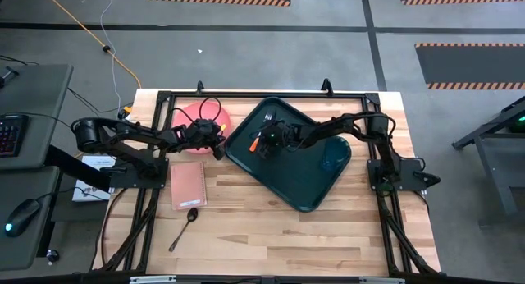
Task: Pick and place plate/cup/fork/spoon on tray
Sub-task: Put the orange fork on the black serving tray to the left
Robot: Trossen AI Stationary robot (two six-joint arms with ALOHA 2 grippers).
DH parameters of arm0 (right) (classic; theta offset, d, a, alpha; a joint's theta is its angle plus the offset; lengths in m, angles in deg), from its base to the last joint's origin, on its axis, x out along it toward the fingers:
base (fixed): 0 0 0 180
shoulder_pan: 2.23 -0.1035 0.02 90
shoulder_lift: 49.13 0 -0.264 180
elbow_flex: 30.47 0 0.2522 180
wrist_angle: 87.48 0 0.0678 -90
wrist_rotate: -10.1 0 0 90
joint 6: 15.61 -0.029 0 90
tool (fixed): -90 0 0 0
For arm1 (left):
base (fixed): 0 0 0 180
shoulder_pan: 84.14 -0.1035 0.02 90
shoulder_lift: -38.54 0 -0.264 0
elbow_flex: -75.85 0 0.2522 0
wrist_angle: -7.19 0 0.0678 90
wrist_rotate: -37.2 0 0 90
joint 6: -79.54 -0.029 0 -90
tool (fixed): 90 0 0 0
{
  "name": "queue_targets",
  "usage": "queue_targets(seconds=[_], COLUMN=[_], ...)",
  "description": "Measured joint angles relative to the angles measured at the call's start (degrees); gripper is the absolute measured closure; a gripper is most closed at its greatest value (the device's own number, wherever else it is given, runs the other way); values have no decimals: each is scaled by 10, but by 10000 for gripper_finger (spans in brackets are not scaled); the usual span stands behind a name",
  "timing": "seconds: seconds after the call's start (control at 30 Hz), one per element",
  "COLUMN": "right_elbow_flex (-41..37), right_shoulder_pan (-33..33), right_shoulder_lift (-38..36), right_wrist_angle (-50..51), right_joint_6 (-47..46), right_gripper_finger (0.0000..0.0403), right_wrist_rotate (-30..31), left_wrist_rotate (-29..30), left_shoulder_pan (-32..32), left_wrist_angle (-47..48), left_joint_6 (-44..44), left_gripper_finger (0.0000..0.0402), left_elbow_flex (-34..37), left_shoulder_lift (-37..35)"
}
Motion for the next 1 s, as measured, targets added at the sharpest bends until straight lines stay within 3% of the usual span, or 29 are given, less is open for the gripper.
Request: queue_targets(seconds=[0.73, 1.0], right_elbow_flex=[0, 0], right_shoulder_pan=[-1, -24], right_shoulder_lift=[5, -4], right_wrist_angle=[-57, -34], right_joint_6=[-21, 22], right_gripper_finger=[403, 403], right_wrist_rotate=[-15, -93], left_wrist_rotate=[-8, -8], left_shoulder_pan=[0, 0], left_wrist_angle=[-4, -4], left_joint_6=[0, -1], left_gripper_finger=[401, 401], left_elbow_flex=[0, 0], left_shoulder_lift=[0, 0])
